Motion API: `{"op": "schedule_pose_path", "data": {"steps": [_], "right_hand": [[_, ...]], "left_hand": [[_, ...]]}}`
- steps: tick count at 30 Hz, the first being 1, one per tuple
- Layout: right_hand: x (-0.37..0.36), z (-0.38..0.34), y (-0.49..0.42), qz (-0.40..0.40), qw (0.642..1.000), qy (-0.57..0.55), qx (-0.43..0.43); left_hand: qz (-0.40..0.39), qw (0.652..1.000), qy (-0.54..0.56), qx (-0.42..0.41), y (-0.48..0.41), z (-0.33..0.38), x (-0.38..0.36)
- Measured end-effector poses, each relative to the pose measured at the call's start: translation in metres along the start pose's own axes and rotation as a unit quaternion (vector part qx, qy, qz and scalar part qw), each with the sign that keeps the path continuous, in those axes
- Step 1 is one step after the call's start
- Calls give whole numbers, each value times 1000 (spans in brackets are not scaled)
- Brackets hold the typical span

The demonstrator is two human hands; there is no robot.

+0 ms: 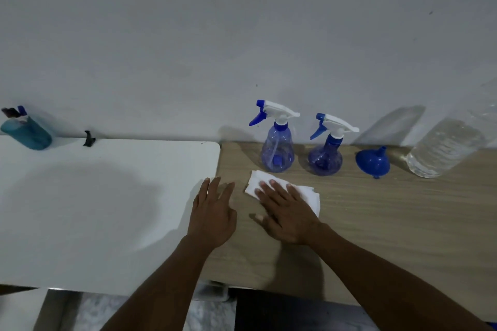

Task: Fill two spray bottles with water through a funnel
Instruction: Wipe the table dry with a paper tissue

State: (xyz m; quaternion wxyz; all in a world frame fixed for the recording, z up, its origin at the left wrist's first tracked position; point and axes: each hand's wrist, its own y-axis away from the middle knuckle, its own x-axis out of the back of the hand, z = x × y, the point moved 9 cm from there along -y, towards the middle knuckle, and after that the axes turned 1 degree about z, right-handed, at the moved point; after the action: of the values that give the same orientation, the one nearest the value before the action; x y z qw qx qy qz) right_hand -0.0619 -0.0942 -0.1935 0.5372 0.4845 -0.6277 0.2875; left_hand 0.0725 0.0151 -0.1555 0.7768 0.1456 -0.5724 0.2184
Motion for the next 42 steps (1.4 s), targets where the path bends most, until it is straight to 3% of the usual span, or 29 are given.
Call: {"op": "schedule_pose_path", "data": {"steps": [3,6,10,23,31,35,42], "right_hand": [[13,7,4,39,998,-27,-39],[23,5,0,73,997,-1,6],[8,21,0,32,999,15,11],[21,144,102,79,973,28,-217],[31,190,149,74,953,-20,-292],[57,187,134,164,943,-49,-286],[28,196,151,109,961,-27,-253]], "left_hand": [[2,1000,1,4,2,-4,-1],[-3,1000,7,15,1,-3,-3],[-1,1000,25,7,-1,10,-3],[-28,999,-17,-17,6,66,-27],[-32,997,-41,-56,11,123,-46],[-36,997,-39,-49,17,149,-51],[-41,999,-5,-14,28,186,-49]]}}
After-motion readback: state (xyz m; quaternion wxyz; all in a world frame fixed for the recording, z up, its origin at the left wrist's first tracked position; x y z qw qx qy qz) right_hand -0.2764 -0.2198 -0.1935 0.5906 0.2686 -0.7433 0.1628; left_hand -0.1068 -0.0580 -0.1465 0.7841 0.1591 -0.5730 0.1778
